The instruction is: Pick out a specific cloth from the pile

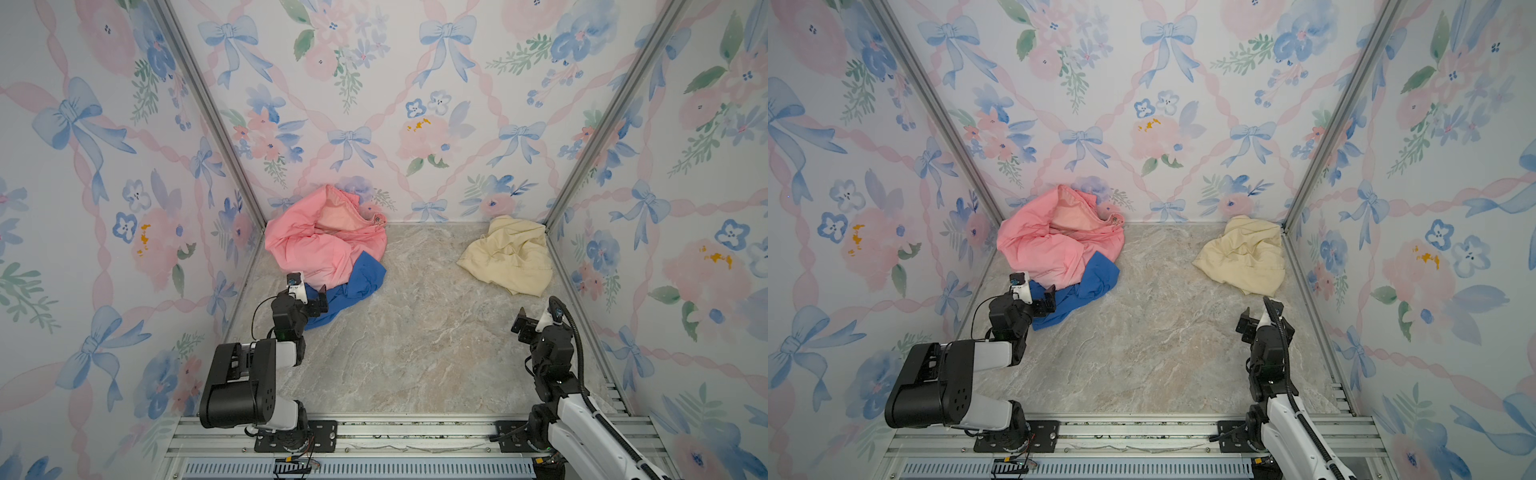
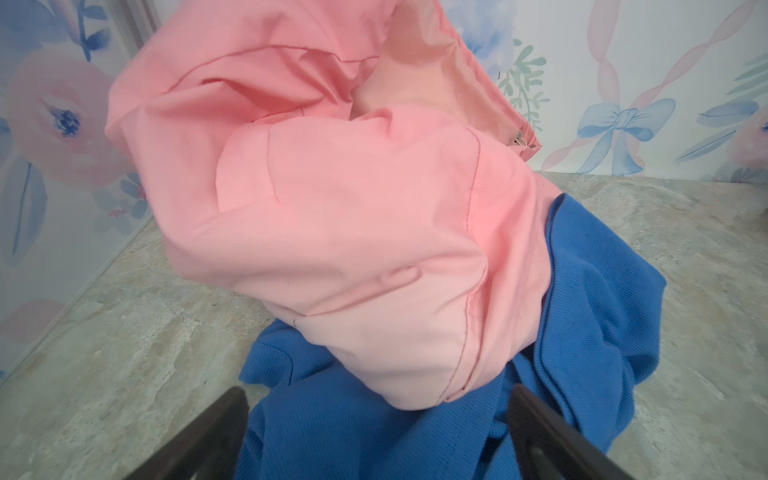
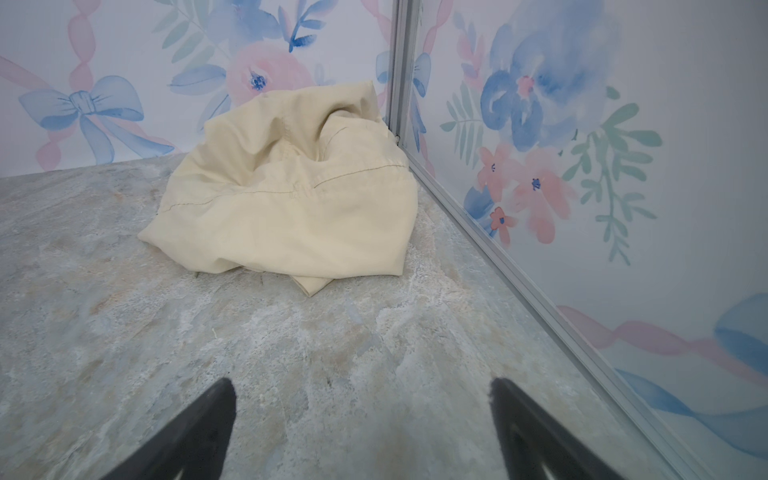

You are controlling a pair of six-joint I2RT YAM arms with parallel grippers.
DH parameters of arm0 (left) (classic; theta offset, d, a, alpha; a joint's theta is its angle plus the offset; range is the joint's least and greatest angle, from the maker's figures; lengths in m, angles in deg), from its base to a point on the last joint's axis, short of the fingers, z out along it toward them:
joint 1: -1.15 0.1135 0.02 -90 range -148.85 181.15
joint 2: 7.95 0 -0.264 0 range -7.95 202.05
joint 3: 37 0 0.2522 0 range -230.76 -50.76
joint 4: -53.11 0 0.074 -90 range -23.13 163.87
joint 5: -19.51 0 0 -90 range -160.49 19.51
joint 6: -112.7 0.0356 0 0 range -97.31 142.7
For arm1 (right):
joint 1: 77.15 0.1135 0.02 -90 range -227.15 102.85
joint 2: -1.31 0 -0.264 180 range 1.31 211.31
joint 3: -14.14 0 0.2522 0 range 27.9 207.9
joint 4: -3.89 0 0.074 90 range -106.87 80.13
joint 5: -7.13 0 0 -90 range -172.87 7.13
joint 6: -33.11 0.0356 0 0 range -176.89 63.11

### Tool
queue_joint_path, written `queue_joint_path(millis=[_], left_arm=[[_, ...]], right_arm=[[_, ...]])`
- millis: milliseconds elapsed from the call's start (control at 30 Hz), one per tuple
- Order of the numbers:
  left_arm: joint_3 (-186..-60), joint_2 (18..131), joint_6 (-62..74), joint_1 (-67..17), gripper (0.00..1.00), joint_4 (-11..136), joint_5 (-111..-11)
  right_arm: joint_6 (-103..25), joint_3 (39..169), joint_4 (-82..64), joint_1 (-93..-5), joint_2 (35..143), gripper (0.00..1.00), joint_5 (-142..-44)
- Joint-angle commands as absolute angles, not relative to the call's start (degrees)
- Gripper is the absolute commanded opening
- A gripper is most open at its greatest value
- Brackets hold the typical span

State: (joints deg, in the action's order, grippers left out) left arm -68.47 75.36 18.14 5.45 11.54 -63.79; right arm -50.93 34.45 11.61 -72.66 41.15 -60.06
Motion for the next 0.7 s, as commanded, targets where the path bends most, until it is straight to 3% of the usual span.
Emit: queue_joint_path(millis=[0,133,167,300,567,667], left_arm=[[-65.8,75.9,20.7,2.7,0.98,5.9,-66.4],[-58.2,84.1,26.6,-6.8,0.98,-19.0,-86.0],[-58.0,83.4,25.8,-7.5,0.98,-18.3,-88.4],[-58.3,83.2,25.9,-7.0,0.98,-17.1,-86.2],[-61.3,83.2,23.6,-6.8,0.98,-11.8,-91.9],[-61.2,83.2,23.6,-6.8,0.98,-11.8,-91.9]], right_arm=[[-52.1,33.4,17.3,-72.0,42.5,0.97,-60.0],[-54.2,34.1,28.2,-70.6,52.7,0.97,-62.3],[-54.9,35.0,30.4,-70.4,55.9,0.97,-62.5],[-56.7,37.4,42.9,-70.8,69.0,0.97,-65.6],[-59.3,41.6,63.5,-70.8,92.8,0.97,-70.6],[-59.7,46.6,47.8,-70.3,89.4,0.97,-70.1]])
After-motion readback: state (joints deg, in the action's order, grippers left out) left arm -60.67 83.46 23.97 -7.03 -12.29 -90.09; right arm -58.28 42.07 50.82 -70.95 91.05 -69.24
